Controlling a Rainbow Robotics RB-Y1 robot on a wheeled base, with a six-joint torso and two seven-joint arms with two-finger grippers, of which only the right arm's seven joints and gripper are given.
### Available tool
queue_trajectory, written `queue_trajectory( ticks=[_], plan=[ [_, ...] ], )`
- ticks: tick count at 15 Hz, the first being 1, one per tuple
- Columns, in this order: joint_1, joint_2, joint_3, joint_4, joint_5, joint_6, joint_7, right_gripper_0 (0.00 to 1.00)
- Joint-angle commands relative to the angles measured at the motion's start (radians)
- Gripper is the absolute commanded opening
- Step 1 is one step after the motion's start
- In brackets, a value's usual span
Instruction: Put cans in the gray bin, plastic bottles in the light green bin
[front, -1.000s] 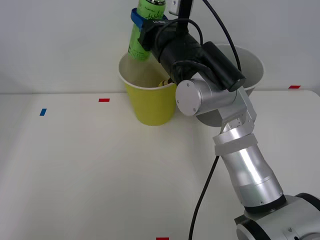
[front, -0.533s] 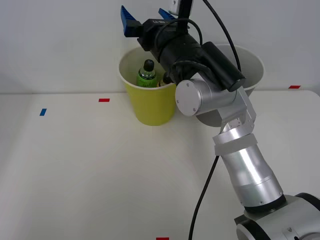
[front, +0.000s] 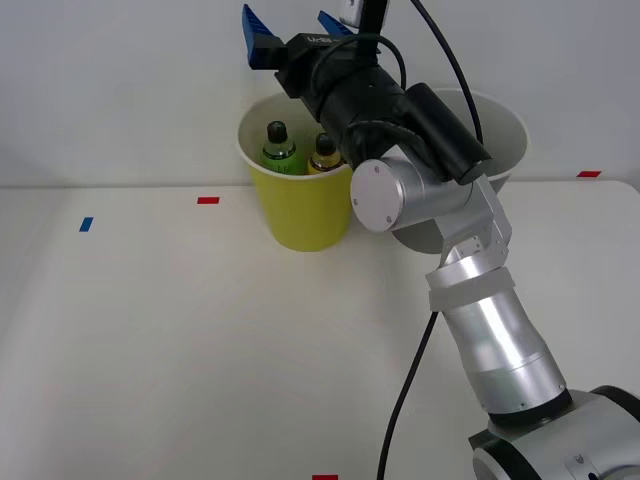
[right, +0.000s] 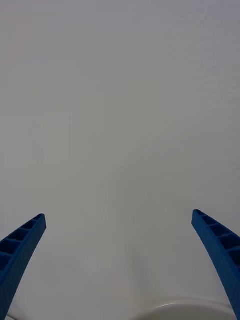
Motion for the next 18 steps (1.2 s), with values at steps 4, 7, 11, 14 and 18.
queue_trajectory(
  ticks=[4,7,11,14,18],
  plan=[
    [0.001,0.000,0.000,0.000,-0.003,-0.031,0.002,1.00],
    [0.018,0.000,0.028,-0.008,-0.003,-0.118,0.011,1.00],
    [0.112,-0.045,0.080,-0.074,-0.008,-0.201,0.002,1.00],
    [0.212,-0.099,0.086,-0.179,-0.011,-0.202,-0.001,1.00],
    [0.371,-0.156,0.086,-0.337,-0.008,-0.202,-0.004,1.00]
  ],
)
